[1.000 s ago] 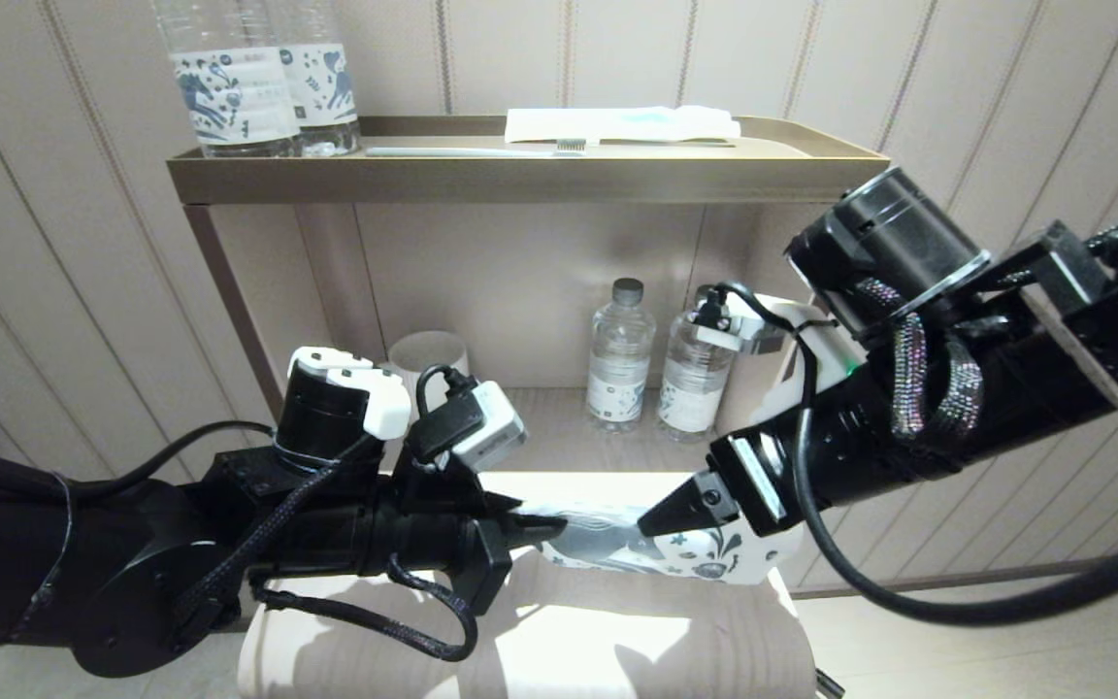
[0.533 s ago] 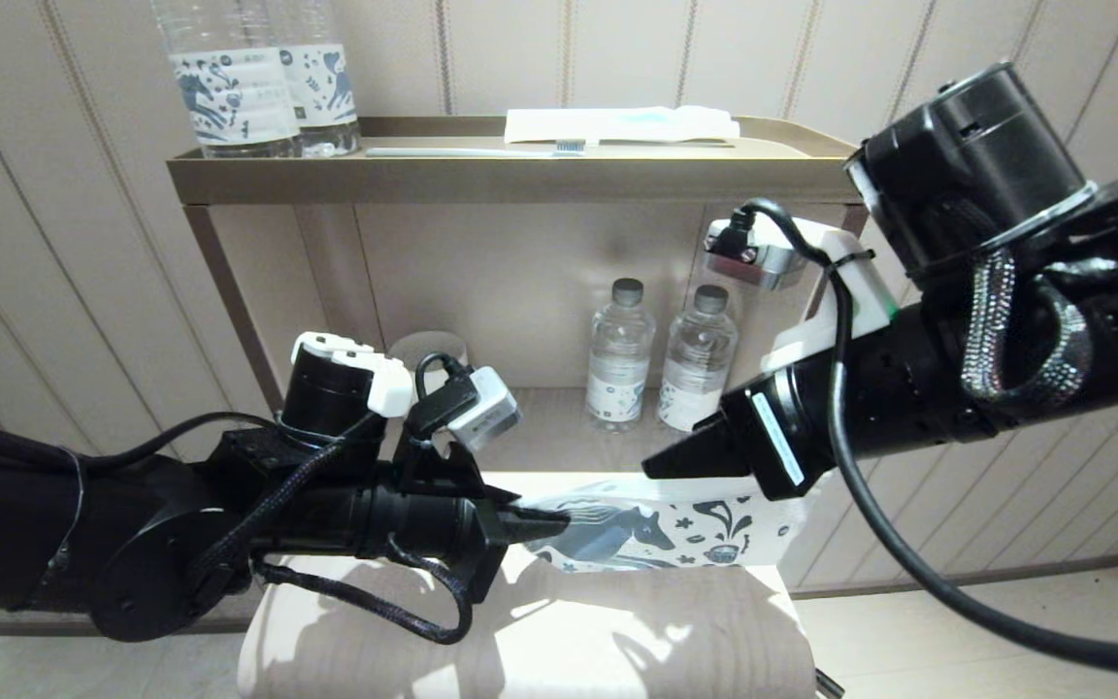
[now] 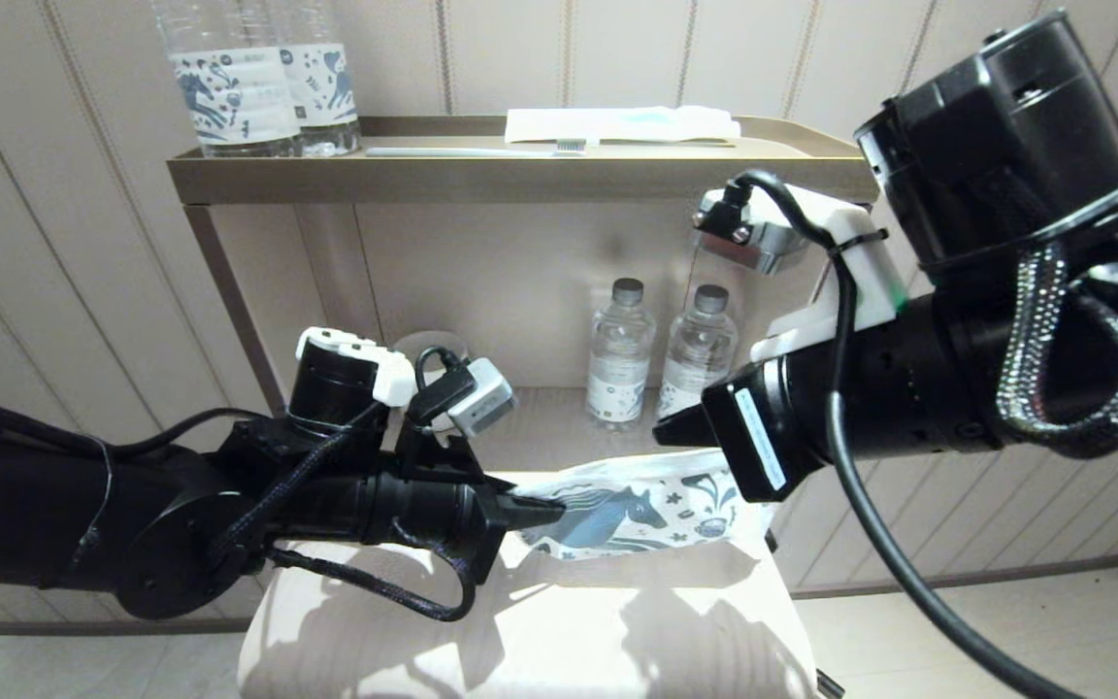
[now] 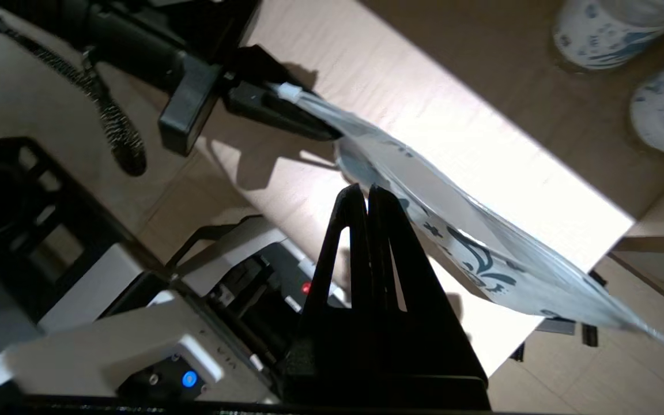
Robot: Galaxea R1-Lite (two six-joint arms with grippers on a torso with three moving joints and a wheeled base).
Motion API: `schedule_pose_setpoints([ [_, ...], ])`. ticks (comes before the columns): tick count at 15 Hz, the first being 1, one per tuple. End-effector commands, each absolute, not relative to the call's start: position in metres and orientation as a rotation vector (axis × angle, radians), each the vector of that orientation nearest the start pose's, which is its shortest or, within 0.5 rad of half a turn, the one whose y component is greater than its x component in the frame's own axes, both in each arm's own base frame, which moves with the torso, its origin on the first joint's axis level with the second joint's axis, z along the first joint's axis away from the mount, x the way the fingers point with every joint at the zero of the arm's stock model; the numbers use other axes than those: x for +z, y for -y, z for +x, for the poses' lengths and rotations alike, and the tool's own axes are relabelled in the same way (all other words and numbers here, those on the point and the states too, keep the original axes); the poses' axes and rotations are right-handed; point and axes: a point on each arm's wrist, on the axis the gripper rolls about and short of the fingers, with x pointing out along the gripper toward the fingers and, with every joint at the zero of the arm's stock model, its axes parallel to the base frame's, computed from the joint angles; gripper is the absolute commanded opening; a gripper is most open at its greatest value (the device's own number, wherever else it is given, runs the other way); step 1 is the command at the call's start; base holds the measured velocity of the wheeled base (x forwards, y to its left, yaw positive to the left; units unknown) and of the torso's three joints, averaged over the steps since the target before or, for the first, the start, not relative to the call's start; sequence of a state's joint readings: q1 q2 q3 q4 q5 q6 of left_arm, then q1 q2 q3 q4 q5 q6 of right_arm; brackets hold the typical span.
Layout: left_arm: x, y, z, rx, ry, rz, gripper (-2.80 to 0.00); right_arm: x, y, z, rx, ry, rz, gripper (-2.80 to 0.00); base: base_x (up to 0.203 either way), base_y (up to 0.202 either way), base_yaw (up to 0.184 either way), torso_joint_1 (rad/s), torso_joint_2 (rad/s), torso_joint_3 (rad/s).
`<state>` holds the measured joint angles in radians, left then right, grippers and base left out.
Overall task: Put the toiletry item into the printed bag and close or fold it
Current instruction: Place the comb into the storage bag
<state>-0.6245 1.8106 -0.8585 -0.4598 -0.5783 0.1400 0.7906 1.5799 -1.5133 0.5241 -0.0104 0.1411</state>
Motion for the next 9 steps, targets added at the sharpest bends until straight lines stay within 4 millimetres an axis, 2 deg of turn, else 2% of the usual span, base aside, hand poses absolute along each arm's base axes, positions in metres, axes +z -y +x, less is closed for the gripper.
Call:
schedule_pose_setpoints([
  [1,0.145,0.199,0.255,-1.215,-0.440,0.131,-2.80,0.295,-0.195,0.192,0.633,-0.623,-0.129,-2.80,0.000,0.000,0.000,0.000,0.00,0.000],
  [4,0.146,0.200,0.255,-1.225,-0.454,0.130,-2.80,0.282,-0.201,0.197,0.649,-0.591,-0.101,-2.80,0.000,0.000,0.000,0.000,0.00,0.000],
  [6,0.150,0.199,0.253,-1.270,-0.486,0.123,-2.80,0.274,-0.206,0.195,0.824,-0.580,-0.090,-2.80,0.000,0.000,0.000,0.000,0.00,0.000],
  [8,0.163,0.199,0.252,-1.280,-0.530,0.131,-2.80,0.270,-0.201,0.194,0.988,-0.573,-0.115,-2.80,0.000,0.000,0.000,0.000,0.00,0.000],
  [9,0.167,0.198,0.251,-1.288,-0.572,0.151,-2.80,0.267,-0.197,0.196,1.011,-0.571,-0.131,-2.80,0.000,0.000,0.000,0.000,0.00,0.000],
])
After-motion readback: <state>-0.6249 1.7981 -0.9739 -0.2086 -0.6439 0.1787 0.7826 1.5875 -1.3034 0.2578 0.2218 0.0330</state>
